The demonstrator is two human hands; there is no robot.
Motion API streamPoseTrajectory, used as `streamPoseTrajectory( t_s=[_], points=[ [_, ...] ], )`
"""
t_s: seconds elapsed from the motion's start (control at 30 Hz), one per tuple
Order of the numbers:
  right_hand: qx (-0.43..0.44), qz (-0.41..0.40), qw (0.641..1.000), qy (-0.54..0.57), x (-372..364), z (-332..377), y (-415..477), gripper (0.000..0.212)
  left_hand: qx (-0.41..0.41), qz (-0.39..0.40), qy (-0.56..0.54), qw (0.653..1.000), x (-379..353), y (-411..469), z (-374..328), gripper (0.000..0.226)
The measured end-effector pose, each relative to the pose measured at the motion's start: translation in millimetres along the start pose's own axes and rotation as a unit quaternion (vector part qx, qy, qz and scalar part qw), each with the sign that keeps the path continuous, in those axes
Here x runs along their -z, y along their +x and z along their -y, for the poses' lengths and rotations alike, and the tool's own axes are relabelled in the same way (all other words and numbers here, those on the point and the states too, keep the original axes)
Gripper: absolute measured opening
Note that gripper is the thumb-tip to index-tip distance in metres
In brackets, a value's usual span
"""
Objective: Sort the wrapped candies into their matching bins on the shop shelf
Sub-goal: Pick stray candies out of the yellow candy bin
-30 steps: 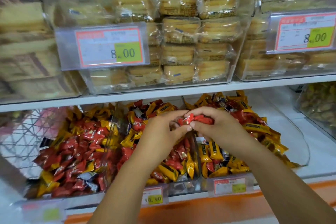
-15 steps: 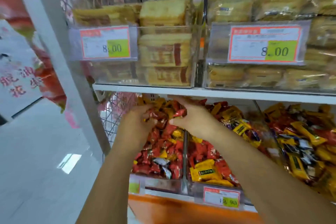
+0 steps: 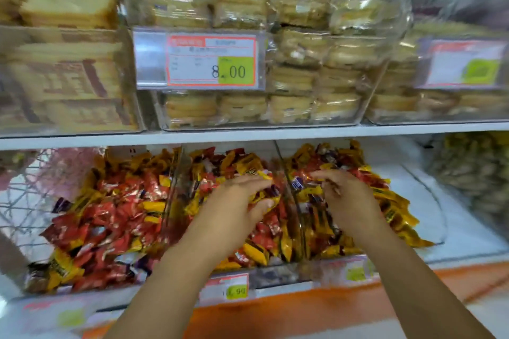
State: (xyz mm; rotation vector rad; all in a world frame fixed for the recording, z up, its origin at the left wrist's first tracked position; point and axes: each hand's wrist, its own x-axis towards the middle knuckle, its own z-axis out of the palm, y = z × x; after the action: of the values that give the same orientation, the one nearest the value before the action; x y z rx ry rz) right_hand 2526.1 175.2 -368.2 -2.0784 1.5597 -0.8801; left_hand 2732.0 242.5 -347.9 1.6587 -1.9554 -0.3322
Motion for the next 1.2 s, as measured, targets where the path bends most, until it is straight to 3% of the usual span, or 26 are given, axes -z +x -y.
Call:
streamPoseTrajectory(
  t_s=[0.23,0.47,0.57,0.7,0.87,1.03,1.2],
  points=[
    [-0.076,-0.059,0.995,-0.040,49.7,-70.0,31.3,0.034,-0.041,0.002,0.005,0.999,-48.3,28.9,-25.2,0.042],
    [-0.075,0.061,0.982,-0.163,27.9,-84.9,51.3,0.040,-0.028,0.017,-0.010,0.999,-59.3,43.9,-14.8,0.050],
    [-0.095,0.062,0.982,-0.150,28.9,-86.9,54.3,0.032,-0.016,0.012,-0.018,1.000,-56.3,46.3,-11.6,0.058],
    [-0.094,0.020,0.990,-0.101,37.5,-89.2,56.8,0.033,-0.011,0.009,-0.022,1.000,-55.9,45.3,-11.8,0.052],
    [-0.054,0.085,0.982,-0.161,15.9,-89.7,54.2,0.043,-0.009,0.012,-0.029,0.999,-56.0,43.3,-12.4,0.047],
    [-0.060,0.015,0.994,-0.094,25.7,-85.4,53.2,0.026,-0.008,0.004,-0.020,1.000,-55.2,44.9,-15.8,0.045],
    [-0.063,-0.038,0.996,-0.048,53.9,-87.1,50.5,0.024,-0.009,0.000,-0.017,1.000,-58.6,47.3,-21.5,0.046]
  ],
)
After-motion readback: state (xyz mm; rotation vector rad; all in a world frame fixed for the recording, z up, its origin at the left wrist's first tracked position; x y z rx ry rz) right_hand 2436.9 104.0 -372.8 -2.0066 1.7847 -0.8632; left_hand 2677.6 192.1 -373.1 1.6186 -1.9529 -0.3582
